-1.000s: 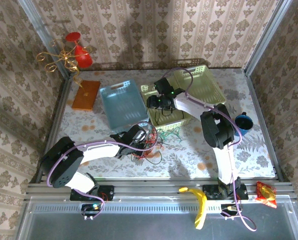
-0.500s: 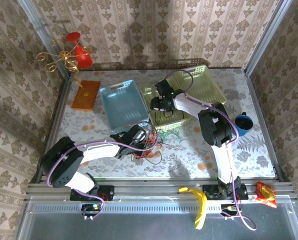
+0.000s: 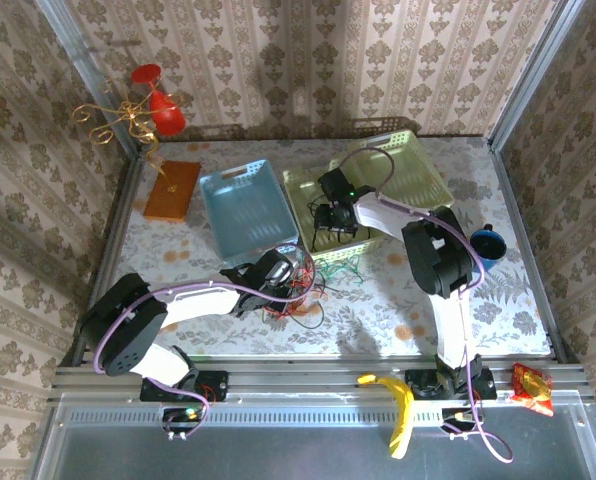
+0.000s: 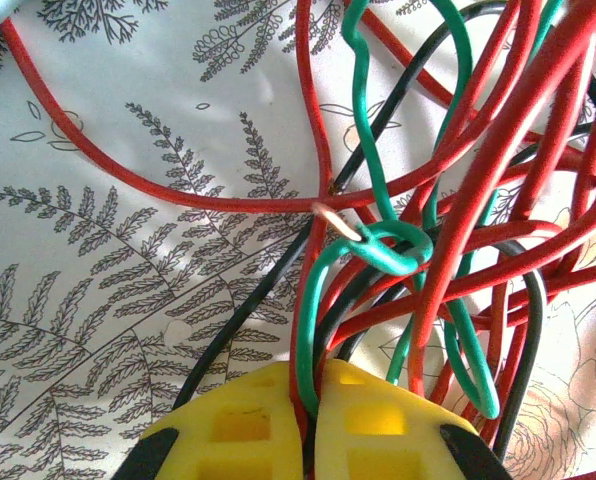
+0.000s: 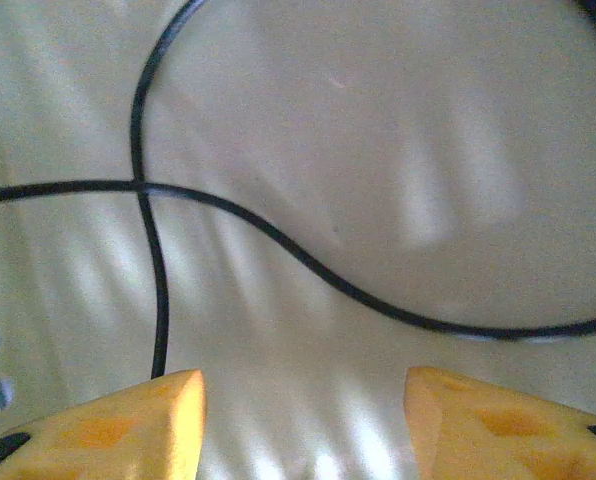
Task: Untangle the cables
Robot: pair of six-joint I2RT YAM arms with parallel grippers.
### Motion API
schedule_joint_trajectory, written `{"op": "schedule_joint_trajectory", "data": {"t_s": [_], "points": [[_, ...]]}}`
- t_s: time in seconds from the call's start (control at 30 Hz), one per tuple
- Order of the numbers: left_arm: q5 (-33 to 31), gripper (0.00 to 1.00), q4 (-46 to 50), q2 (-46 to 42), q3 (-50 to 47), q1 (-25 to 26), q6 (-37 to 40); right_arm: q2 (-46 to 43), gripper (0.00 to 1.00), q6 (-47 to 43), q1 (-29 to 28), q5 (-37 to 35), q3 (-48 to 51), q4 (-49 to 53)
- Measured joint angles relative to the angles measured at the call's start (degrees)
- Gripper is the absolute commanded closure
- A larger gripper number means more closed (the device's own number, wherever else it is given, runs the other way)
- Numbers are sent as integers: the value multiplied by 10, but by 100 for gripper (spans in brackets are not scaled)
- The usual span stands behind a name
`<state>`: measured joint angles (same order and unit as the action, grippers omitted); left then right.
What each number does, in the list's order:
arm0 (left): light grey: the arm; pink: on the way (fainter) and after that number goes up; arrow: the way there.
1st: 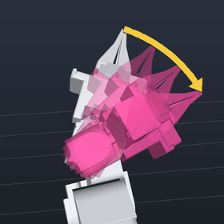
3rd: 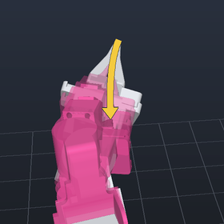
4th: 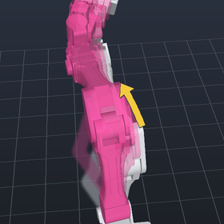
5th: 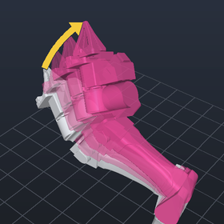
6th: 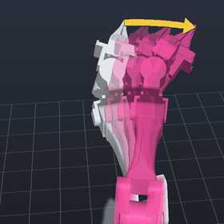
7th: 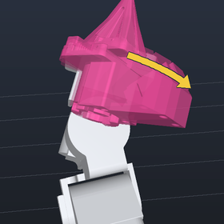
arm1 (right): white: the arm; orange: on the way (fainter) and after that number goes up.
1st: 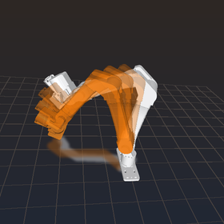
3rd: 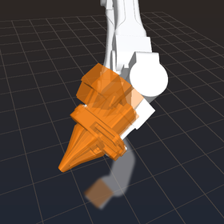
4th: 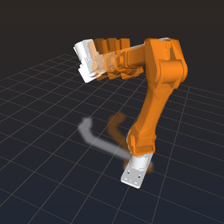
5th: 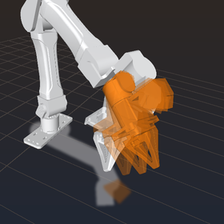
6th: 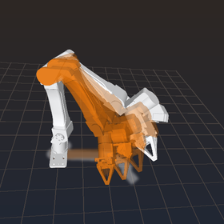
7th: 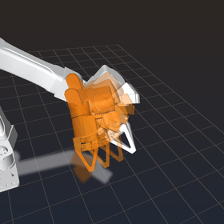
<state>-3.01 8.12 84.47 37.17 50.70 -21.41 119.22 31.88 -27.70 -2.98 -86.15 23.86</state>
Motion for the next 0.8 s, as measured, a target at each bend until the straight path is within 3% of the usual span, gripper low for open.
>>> {"op": "schedule_joint_trajectory", "data": {"t_s": [0.47,0.63,0.8], "points": [[15,100,2,1,5,-8,7,-306,44,-87,-19,13,204,-63],[36,100,-17,2,4,-15,7,-372,44,-146,-97,53,303,-26],[48,100,-26,6,3,-17,7,-367,45,-190,-210,51,349,28]]}}
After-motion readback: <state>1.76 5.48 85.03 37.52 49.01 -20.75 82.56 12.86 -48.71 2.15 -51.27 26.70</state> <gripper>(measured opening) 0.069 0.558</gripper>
